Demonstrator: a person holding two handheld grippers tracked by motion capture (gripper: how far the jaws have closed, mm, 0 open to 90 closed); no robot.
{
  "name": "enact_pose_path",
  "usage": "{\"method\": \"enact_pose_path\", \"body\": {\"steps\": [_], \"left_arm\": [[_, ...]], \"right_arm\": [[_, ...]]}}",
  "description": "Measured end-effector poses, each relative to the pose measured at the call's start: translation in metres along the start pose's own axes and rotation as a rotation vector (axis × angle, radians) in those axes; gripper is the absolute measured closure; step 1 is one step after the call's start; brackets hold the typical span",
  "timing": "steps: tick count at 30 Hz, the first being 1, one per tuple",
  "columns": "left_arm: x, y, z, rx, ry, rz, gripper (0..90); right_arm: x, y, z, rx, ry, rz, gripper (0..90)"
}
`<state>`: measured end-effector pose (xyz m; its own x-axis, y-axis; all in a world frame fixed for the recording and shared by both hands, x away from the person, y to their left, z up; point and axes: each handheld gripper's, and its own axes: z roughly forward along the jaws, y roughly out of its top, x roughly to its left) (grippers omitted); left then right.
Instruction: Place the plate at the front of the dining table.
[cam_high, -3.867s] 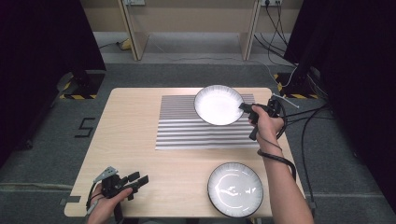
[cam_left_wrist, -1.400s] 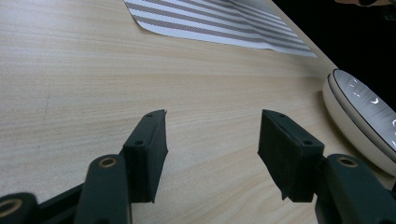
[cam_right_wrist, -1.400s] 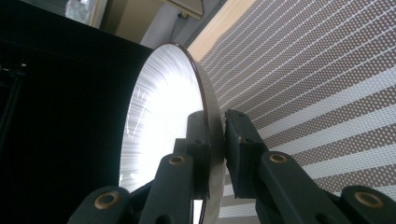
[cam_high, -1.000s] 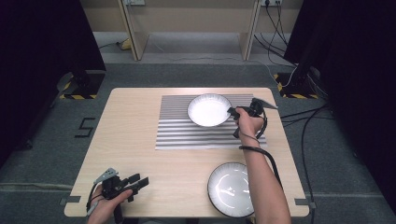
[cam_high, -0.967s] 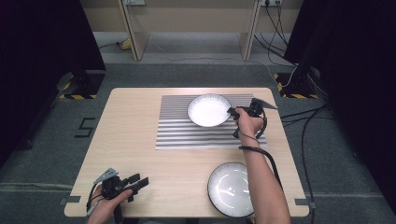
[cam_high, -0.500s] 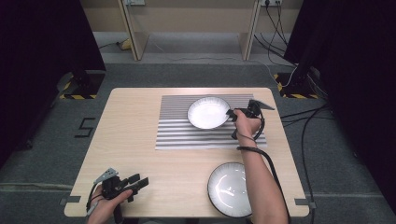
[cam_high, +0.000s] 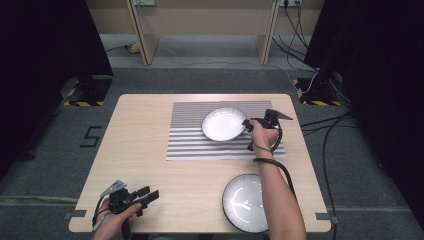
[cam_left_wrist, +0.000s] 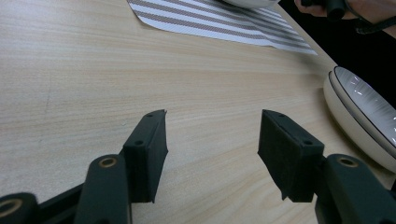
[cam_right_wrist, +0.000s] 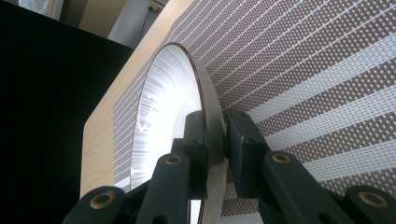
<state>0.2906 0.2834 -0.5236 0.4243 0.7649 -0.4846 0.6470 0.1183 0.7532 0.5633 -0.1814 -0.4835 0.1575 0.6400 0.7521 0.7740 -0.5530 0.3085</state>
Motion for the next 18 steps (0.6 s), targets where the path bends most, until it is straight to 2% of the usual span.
{"method": "enact_pose_path", "body": {"steps": [1, 4, 8, 10, 12, 13, 18], "left_arm": [[-0.0002, -0.0001, -0.0001, 0.001, 0.0, 0.002, 41.7], [-0.0001, -0.0001, -0.0001, 0.001, 0.001, 0.002, 41.7], [0.0013, -0.0004, 0.0012, 0.009, 0.001, -0.001, 41.7], [0.0017, -0.0004, 0.0012, 0.008, 0.002, -0.002, 41.7], [0.0017, -0.0003, 0.0012, 0.007, 0.002, -0.002, 41.7], [0.0017, -0.0004, 0.0015, 0.008, 0.002, -0.003, 41.7], [0.0008, -0.0007, 0.0015, 0.007, 0.0, -0.004, 41.7]], "right_arm": [[-0.0017, 0.0006, 0.0007, 0.007, 0.001, 0.011, 78.6], [-0.0024, 0.0013, 0.0012, 0.018, -0.014, -0.005, 79.0], [-0.0068, 0.0019, 0.0019, 0.025, -0.026, 0.005, 76.4], [-0.0087, 0.0021, 0.0013, 0.008, -0.061, -0.004, 74.6], [-0.0109, 0.0025, 0.0002, -0.005, -0.047, 0.0, 73.3], [-0.0088, 0.0029, -0.0014, -0.018, -0.048, -0.011, 69.9], [-0.0061, 0.0024, -0.0035, -0.03, -0.063, -0.041, 64.5]]}}
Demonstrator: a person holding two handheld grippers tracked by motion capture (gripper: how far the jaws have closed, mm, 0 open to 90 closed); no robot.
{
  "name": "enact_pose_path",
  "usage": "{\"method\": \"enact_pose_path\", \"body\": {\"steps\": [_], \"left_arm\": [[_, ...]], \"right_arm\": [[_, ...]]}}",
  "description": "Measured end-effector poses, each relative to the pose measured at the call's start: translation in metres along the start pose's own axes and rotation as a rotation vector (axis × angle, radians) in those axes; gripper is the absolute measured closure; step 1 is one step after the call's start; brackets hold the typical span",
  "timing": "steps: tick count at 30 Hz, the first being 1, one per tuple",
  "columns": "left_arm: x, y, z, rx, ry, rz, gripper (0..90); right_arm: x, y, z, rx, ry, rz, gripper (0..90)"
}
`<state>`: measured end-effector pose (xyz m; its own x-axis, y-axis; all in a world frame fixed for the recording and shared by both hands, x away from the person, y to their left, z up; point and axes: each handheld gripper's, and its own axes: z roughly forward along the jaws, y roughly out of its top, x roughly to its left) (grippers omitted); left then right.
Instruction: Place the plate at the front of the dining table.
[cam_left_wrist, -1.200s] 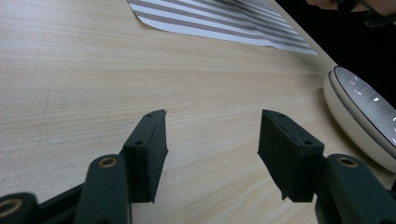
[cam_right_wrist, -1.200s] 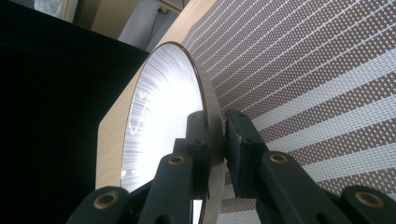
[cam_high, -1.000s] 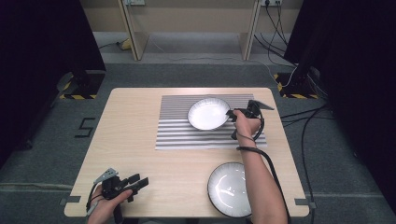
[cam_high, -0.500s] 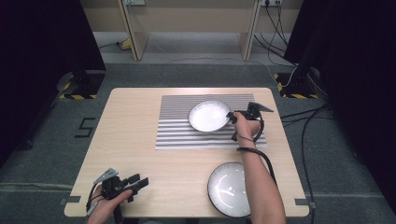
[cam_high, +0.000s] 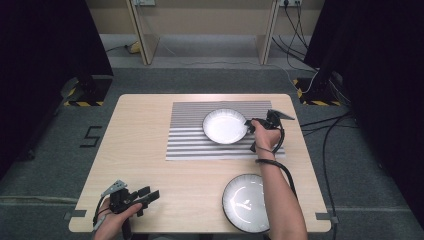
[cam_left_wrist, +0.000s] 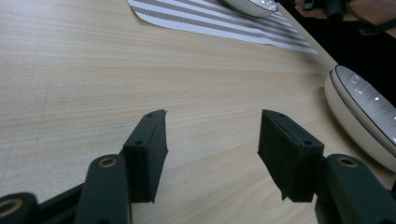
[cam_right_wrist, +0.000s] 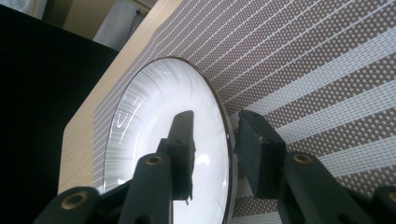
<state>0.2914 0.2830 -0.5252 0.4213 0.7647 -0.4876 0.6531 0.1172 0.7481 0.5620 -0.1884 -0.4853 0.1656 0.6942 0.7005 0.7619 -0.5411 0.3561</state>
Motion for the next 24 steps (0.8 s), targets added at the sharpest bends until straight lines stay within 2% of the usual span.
{"method": "enact_pose_path", "body": {"steps": [3, 4, 8, 9, 15, 19, 24], "left_arm": [[0.001, 0.0, 0.0, 0.001, 0.001, 0.001, 41.7], [0.0, 0.0, 0.0, 0.001, 0.001, 0.001, 41.7], [0.0, -0.001, 0.001, 0.004, 0.002, 0.001, 41.7], [0.0, -0.001, 0.001, 0.005, 0.003, 0.001, 41.7], [-0.001, -0.002, 0.001, 0.007, 0.001, 0.0, 41.7], [0.0, -0.002, 0.0, 0.0, 0.007, -0.007, 41.7], [0.0, -0.002, 0.0, 0.0, 0.007, -0.011, 41.7]], "right_arm": [[-0.002, -0.001, -0.003, -0.015, -0.015, -0.009, 61.3], [-0.003, -0.001, -0.006, -0.03, -0.033, -0.021, 58.3], [-0.009, -0.001, -0.013, -0.04, -0.034, -0.016, 56.9], [-0.011, -0.001, -0.018, -0.044, -0.043, -0.028, 56.3], [-0.013, -0.001, -0.032, -0.053, -0.032, -0.029, 55.6], [-0.01, -0.003, -0.046, -0.062, -0.02, -0.055, 55.3], [-0.013, -0.008, -0.054, -0.076, -0.004, -0.069, 55.1]]}}
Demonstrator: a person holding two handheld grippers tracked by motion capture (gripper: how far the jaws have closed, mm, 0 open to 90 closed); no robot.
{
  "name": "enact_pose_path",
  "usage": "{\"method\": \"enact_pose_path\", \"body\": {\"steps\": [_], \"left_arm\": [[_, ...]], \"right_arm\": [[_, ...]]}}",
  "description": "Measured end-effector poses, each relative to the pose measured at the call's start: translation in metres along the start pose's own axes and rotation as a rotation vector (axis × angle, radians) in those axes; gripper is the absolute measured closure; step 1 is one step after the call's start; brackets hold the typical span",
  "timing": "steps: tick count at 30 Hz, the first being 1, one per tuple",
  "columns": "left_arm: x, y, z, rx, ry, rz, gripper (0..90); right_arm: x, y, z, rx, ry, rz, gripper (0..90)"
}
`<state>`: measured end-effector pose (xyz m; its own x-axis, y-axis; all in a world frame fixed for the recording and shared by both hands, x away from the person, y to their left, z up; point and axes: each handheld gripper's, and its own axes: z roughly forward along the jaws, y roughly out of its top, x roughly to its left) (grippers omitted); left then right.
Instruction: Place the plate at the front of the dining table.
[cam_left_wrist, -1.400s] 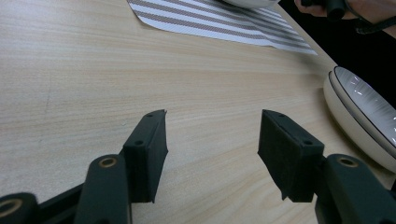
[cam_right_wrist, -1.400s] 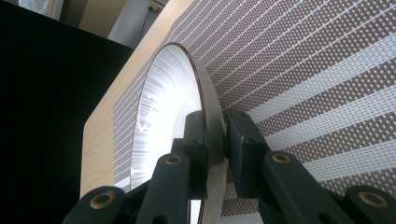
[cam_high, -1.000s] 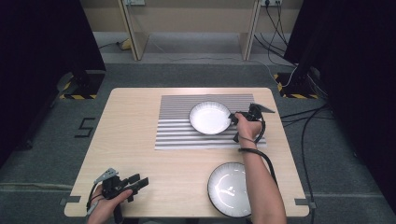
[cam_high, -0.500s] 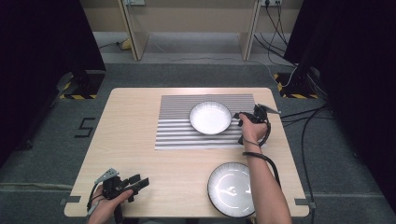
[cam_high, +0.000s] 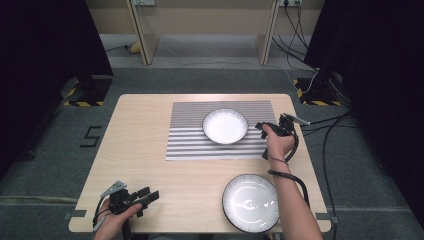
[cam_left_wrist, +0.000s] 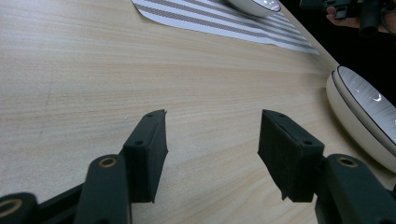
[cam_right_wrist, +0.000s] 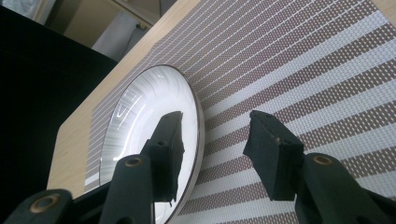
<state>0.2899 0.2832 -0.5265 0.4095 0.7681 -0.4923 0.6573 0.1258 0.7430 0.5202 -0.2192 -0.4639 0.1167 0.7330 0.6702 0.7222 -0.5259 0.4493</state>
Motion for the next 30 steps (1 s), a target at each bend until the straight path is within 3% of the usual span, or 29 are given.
{"method": "enact_pose_path", "body": {"steps": [30], "left_arm": [[0.0, -0.001, -0.001, 0.0, 0.006, 0.001, 41.6]], "right_arm": [[-0.014, -0.03, -0.055, 0.004, 0.019, -0.067, 54.2]]}}
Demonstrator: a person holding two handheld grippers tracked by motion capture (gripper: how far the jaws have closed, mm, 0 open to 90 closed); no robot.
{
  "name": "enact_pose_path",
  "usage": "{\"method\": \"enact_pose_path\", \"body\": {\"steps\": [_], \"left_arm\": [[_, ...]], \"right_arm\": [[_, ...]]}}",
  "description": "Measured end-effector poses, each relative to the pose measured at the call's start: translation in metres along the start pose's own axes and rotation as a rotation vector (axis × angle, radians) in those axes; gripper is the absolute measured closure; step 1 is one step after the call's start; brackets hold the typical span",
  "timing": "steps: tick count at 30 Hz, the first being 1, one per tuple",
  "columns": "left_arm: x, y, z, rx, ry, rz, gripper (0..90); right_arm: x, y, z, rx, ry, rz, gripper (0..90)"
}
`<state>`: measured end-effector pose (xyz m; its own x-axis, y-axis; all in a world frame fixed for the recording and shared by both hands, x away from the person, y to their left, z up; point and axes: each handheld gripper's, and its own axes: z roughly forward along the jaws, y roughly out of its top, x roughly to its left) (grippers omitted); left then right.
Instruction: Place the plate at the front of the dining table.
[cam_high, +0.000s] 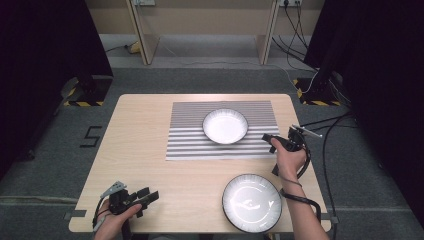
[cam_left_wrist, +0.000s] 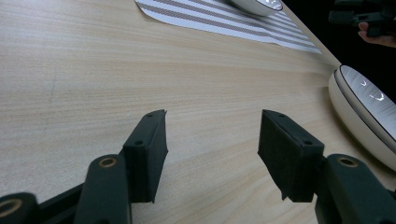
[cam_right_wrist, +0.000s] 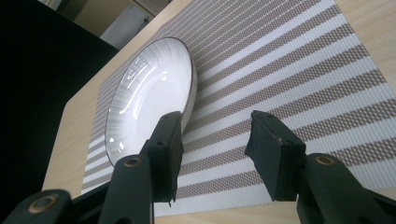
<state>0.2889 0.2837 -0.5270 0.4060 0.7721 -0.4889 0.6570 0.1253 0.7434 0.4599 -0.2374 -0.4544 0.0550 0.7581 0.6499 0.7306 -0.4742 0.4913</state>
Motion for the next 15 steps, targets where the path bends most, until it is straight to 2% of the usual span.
{"method": "enact_pose_path", "body": {"steps": [3, 4, 6, 7, 13, 15], "left_arm": [[0.0, 0.0, 0.0, 0.001, 0.0, 0.002, 41.6], [0.0, 0.0, 0.0, 0.0, 0.0, 0.003, 41.6], [0.0, 0.0, 0.0, 0.0, 0.0, 0.004, 41.7], [0.0, 0.0, 0.0, 0.0, 0.0, 0.004, 41.6], [0.0, 0.0, 0.0, 0.001, 0.001, 0.003, 41.6], [-0.001, 0.0, 0.0, 0.002, 0.0, 0.003, 41.6]], "right_arm": [[-0.003, -0.004, -0.004, -0.007, -0.003, -0.012, 54.4], [-0.004, -0.005, -0.006, -0.005, 0.001, 0.005, 54.3], [-0.006, -0.007, -0.009, -0.012, -0.008, -0.009, 54.6], [-0.008, -0.008, -0.01, -0.013, -0.001, 0.003, 54.5], [-0.013, -0.014, -0.019, -0.017, -0.015, -0.016, 54.6], [-0.015, -0.016, -0.022, -0.017, -0.008, -0.007, 54.5]]}}
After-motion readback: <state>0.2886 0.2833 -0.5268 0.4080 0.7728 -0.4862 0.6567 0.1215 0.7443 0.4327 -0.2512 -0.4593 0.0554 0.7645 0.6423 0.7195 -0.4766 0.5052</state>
